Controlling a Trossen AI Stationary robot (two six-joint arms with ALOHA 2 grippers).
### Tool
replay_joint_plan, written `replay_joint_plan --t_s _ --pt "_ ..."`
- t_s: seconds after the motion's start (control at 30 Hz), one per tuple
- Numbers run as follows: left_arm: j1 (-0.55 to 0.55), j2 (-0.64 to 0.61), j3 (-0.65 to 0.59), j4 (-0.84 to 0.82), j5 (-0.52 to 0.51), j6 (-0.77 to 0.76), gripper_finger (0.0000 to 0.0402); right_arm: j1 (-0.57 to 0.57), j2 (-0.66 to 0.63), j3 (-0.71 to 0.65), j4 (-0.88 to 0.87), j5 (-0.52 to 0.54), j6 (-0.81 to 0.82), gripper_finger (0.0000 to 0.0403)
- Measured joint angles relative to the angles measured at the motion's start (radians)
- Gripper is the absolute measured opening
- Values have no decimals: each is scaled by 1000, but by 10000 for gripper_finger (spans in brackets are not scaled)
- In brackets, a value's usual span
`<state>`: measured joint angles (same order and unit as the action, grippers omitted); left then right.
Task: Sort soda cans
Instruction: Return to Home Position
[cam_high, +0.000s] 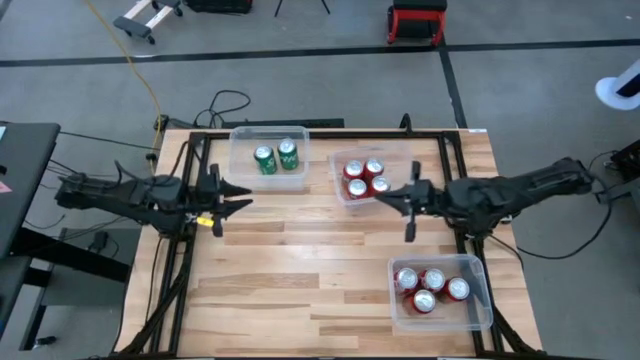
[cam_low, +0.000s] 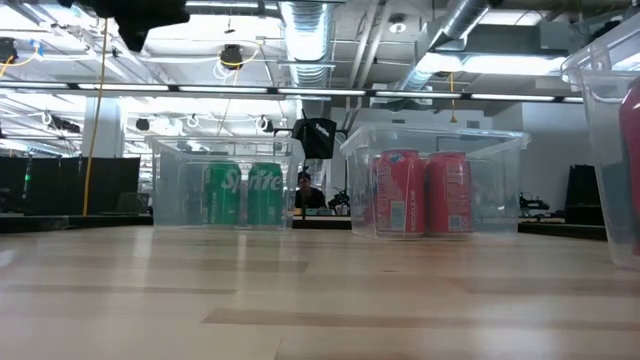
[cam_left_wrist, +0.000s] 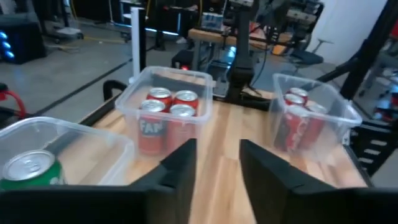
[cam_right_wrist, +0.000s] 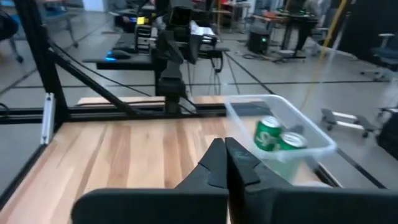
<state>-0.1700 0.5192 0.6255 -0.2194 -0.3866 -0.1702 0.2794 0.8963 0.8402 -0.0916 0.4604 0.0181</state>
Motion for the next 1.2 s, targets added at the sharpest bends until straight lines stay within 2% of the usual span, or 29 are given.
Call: replay_joint_plan --t_s 0.17,0.23,0.33,0.47,0.57,0.73,0.87,1.0,1.2 --pt "-11 -34 -50 2 -7 33 55 56 -93 -5 -93 99 31 3" --pt "-12 -45 -88 31 -7 56 30 76 -124 -37 -64 105 16 2" --pt "-12 -63 -185 169 4 111 5 98 -180 -126 36 100 -27 1" --pt "-11 -90 -307 351 38 167 3 89 -289 -253 130 98 -48 1" --pt "-10 -119 -343 363 37 168 1 57 -386 -336 149 71 -47 1" --pt "-3 -149 -358 364 37 168 1 -55 -510 -442 166 -52 -10 0" --pt "17 -149 -402 388 37 160 1 -162 -538 -517 223 -185 18 0" --pt "43 -152 -453 417 37 143 1 -259 -535 -553 215 -260 65 0" --pt "51 -202 -493 407 98 105 1 -317 -569 -611 190 -282 101 0"
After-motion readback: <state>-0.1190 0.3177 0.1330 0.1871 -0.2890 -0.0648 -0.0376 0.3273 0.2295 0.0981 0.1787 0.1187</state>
